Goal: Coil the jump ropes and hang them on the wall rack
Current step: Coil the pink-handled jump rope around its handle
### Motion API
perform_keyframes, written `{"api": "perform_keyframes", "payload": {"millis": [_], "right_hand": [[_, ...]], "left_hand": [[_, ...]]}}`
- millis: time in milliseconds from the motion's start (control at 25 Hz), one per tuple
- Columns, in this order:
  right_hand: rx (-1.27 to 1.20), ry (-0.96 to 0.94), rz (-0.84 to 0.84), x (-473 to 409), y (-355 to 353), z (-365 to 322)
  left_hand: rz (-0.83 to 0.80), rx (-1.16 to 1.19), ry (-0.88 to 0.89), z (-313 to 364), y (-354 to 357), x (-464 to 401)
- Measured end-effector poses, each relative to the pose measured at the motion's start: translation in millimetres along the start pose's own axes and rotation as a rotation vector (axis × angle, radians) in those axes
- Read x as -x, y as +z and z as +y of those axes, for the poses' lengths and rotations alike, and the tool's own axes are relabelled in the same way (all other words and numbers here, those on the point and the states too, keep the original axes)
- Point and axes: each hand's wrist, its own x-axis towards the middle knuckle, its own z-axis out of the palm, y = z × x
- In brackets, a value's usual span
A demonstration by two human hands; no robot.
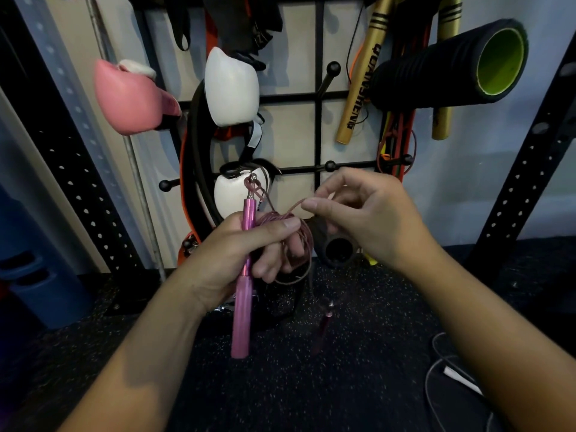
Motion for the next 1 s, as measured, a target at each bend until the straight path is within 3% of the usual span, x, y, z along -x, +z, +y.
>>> {"api": "perform_keyframes", "payload": {"millis": [120, 240, 320, 400, 480, 520, 640, 760, 880, 1000], "right_hand": [[-0.119, 0.122, -0.008, 4, 7, 11], [-0.064, 0.253, -0.292, 19, 24, 24], [-0.009, 0.292, -0.495, 25, 31, 19], [0.148, 0.244, -0.623, 25, 28, 8], [0.401, 0.084, -0.603, 21, 20, -3], [0.460, 0.027, -0.535, 18, 16, -8], [0.329, 0.052, -0.306, 10, 2, -14], [0.257, 0.062, -0.188, 9, -2, -6], [0.231, 0.037, -0.187, 9, -3, 4], [0.026, 0.056, -0.260, 9, -3, 11]], "left_hand": [[-0.081, 0.533, 0.052, 9, 13, 3], [0.209, 0.808, 0.189, 15, 18, -9], [0.359, 0.576, 0.246, 14, 11, -13], [0.458, -0.053, 0.223, 3, -3, -11], [0.415, -0.639, 0.159, -7, -9, -8], [0.348, -0.776, 0.126, -9, -9, -7], [0.102, -0.607, 0.013, -4, 0, -4], [-0.027, -0.578, -0.010, -1, -3, -4], [-0.048, -0.355, -0.066, -6, -3, -4], [-0.041, -0.076, -0.079, -10, 4, -3]]}}
